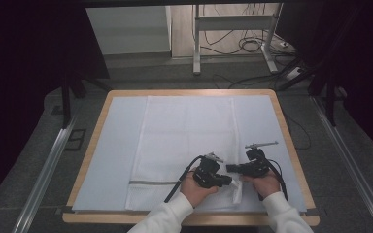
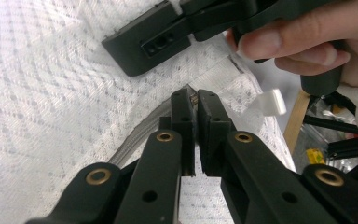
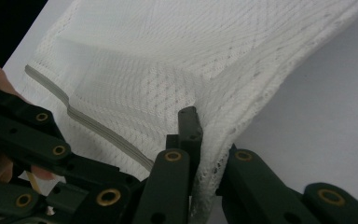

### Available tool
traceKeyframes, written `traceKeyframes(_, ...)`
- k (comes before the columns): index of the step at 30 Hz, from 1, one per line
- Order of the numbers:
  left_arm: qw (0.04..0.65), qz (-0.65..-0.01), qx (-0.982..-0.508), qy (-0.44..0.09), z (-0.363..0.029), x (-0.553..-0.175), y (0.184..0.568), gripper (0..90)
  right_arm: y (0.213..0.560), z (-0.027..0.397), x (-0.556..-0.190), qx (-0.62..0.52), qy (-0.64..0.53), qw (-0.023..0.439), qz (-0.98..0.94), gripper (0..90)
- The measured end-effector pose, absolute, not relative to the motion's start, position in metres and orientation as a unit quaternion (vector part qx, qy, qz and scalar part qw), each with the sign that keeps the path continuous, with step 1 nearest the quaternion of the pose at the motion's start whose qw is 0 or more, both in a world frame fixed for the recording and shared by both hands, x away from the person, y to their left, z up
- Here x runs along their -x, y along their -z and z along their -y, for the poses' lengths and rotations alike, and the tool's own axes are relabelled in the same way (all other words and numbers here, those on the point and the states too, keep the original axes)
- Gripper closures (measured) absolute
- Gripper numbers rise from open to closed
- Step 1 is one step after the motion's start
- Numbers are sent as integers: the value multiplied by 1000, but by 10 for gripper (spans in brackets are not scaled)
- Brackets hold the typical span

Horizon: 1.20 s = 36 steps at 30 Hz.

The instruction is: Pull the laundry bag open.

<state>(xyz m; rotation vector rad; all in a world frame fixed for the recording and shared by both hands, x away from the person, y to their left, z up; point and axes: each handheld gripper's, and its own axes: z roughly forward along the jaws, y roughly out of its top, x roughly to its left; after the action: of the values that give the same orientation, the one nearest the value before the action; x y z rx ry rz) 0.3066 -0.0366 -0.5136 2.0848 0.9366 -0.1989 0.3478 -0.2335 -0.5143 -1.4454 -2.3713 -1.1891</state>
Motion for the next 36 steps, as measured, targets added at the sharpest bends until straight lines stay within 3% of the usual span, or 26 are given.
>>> traceKeyframes(36, 407, -391, -821, 84, 30, -311, 522, 868, 514, 234, -344, 468, 396, 48, 789, 887)
